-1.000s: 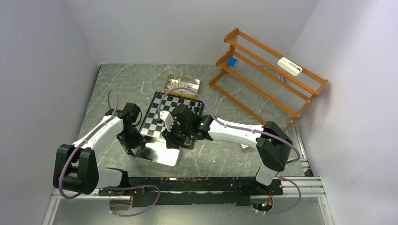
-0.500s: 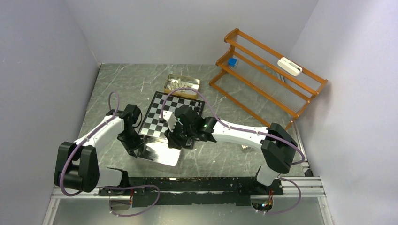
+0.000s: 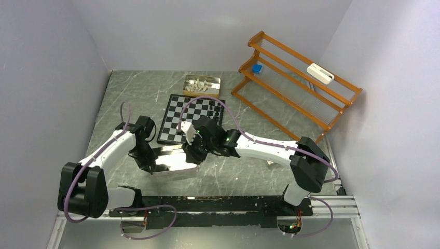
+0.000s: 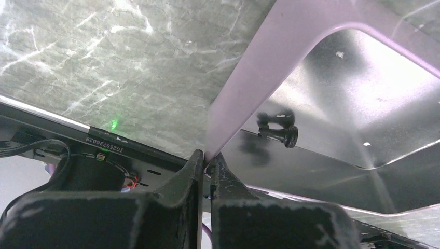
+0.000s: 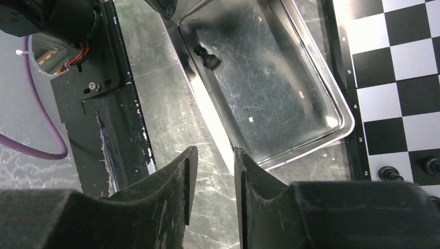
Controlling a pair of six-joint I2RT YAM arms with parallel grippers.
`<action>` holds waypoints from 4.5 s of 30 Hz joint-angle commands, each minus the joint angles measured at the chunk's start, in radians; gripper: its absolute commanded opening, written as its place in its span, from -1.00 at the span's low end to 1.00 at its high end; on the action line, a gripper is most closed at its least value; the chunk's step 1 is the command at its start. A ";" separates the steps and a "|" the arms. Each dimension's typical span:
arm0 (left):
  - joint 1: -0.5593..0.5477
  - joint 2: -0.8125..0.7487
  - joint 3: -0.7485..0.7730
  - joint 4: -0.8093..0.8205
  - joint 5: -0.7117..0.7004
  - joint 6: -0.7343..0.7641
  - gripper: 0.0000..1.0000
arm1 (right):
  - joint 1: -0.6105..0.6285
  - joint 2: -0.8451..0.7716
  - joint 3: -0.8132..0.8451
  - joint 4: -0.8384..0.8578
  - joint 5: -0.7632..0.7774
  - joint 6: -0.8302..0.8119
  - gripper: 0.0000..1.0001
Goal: Set up the chess pieces on the board
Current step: Pick up the storage box at the center of the board, then pick up the chess piece from the storage box, then place the storage box at the center of the board.
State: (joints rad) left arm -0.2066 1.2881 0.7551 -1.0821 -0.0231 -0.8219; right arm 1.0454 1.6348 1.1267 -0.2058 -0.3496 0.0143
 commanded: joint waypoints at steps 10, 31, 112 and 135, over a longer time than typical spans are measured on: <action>0.006 -0.170 0.001 0.065 0.063 0.260 -0.90 | -0.025 -0.075 -0.035 0.124 0.081 0.101 -0.28; 0.006 -0.415 -0.009 0.105 0.098 0.401 -0.90 | -0.085 -0.157 -0.027 0.150 0.041 -0.005 0.15; 0.003 -0.394 0.028 0.003 0.200 0.534 -0.90 | 0.111 0.225 0.018 0.096 -0.266 -1.224 -0.97; 0.003 -0.254 0.043 0.021 0.167 0.382 -0.90 | 0.035 0.061 -0.088 0.221 -0.238 -1.067 -0.97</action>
State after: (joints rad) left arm -0.2066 1.0065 0.7685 -1.0832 0.1268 -0.3683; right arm 1.0992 1.7477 1.0691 -0.0113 -0.5861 -1.0885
